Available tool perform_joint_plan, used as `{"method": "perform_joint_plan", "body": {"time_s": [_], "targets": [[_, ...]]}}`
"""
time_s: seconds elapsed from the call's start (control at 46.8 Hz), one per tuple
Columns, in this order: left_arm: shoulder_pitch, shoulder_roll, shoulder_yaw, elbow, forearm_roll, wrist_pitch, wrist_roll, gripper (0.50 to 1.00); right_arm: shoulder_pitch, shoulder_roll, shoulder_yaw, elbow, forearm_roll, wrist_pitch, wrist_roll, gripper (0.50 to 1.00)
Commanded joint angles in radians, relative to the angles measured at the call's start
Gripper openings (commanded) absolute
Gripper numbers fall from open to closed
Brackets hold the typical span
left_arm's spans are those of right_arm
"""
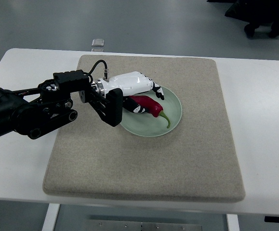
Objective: Place red pepper on plate with left hand
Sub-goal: 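Lower the pepper onto the plate and open the left hand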
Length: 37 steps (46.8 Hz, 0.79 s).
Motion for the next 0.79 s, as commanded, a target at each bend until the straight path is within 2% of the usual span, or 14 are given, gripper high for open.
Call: {"method": "perform_joint_plan", "body": {"time_s": [0.0, 0.064, 0.15, 0.214, 0.299, 0.363, 0.598, 0.769], "targets": [[0.000, 0.000, 0.000, -0.002, 0.000, 0.000, 0.000, 0.784, 0.000, 0.000, 0.000, 0.000, 0.000, 0.000, 0.000, 0.932], [0.000, 0.000, -0.005, -0.002, -0.002, 0.002, 0.000, 0.833, 0.000, 0.000, -0.001, 0.000, 0.000, 0.000, 0.000, 0.932], [0.005, 0.000, -0.012, -0.002, -0.005, 0.002, 0.000, 0.853, 0.000, 0.000, 0.000, 0.000, 0.000, 0.000, 0.000, 0.932], [0.006, 0.002, -0.018, -0.002, -0.012, 0.006, 0.001, 0.904, 0.000, 0.000, -0.001, 0.000, 0.000, 0.000, 0.000, 0.932], [0.008, 0.002, -0.018, -0.001, -0.044, 0.040, 0.001, 0.928, 0.000, 0.000, 0.000, 0.000, 0.000, 0.000, 0.000, 0.932], [0.008, 0.002, -0.017, -0.001, -0.090, 0.068, 0.000, 0.964, 0.000, 0.000, -0.001, 0.000, 0.000, 0.000, 0.000, 0.932], [0.006, 0.005, -0.018, 0.027, -0.317, 0.094, 0.001, 0.990, 0.000, 0.000, 0.000, 0.000, 0.000, 0.000, 0.000, 0.932], [0.011, 0.006, -0.020, 0.058, -0.509, 0.175, 0.001, 0.992, 0.000, 0.000, 0.000, 0.000, 0.000, 0.000, 0.000, 0.932]]}}
